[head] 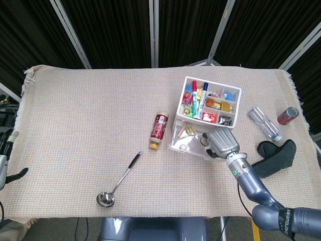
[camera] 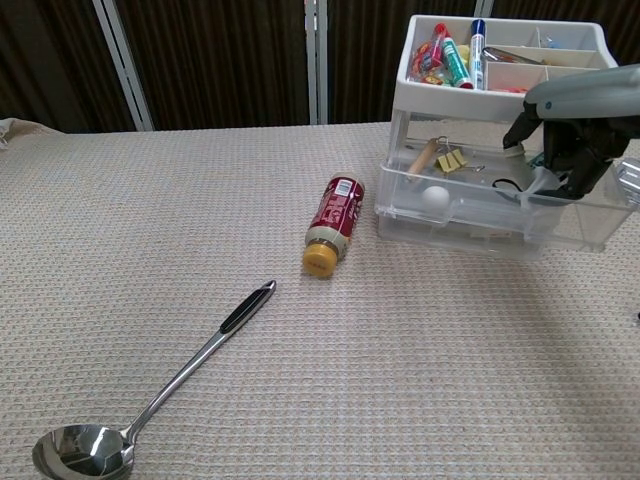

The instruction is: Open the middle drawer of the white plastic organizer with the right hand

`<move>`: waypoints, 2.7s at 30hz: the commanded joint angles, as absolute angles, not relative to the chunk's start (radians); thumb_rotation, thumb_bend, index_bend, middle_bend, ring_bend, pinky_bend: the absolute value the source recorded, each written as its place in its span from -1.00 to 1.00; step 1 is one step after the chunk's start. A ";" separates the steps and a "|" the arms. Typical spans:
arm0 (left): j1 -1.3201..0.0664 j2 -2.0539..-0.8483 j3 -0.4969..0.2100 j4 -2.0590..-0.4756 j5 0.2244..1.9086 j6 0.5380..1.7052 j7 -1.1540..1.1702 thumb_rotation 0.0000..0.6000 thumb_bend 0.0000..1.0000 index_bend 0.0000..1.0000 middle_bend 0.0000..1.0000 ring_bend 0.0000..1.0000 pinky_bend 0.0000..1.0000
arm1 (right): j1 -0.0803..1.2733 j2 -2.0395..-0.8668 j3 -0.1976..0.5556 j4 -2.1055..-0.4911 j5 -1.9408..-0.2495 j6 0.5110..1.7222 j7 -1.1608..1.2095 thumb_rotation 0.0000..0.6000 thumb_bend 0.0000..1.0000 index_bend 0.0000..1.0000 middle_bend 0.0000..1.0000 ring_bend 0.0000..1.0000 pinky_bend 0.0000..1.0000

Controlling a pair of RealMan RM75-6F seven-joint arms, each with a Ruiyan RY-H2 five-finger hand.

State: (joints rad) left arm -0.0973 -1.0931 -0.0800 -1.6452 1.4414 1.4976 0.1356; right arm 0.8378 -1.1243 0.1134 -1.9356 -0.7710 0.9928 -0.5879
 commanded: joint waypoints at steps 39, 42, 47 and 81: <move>-0.082 -1.079 -0.077 -1.661 1.464 1.533 0.121 1.00 -0.86 -1.00 -1.00 -1.00 -1.00 | 0.625 -0.866 0.145 -2.097 -1.014 1.271 -0.405 1.00 -0.34 0.25 1.00 1.00 0.26; -0.081 -1.078 -0.076 -1.665 1.470 1.538 0.121 1.00 -0.86 -1.00 -1.00 -1.00 -1.00 | 0.595 -0.856 0.138 -2.062 -1.005 1.265 -0.358 1.00 -0.34 0.25 1.00 1.00 0.26; -0.077 -1.077 -0.073 -1.672 1.478 1.545 0.127 1.00 -0.86 -1.00 -1.00 -1.00 -1.00 | 0.549 -0.893 0.108 -1.935 -1.010 1.211 -0.269 1.00 -0.34 0.24 1.00 1.00 0.26; -0.076 -1.079 -0.072 -1.669 1.482 1.543 0.118 1.00 -0.86 -1.00 -1.00 -1.00 -1.00 | 0.393 -1.045 0.092 -1.715 -1.200 1.266 -0.068 1.00 -0.66 -0.21 0.47 0.50 -0.21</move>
State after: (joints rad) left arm -0.0758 -1.0793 -0.0721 -1.6686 1.4815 1.5431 0.1187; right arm 0.4066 -1.0465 0.0914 -1.7129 -1.1812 1.2465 -0.0774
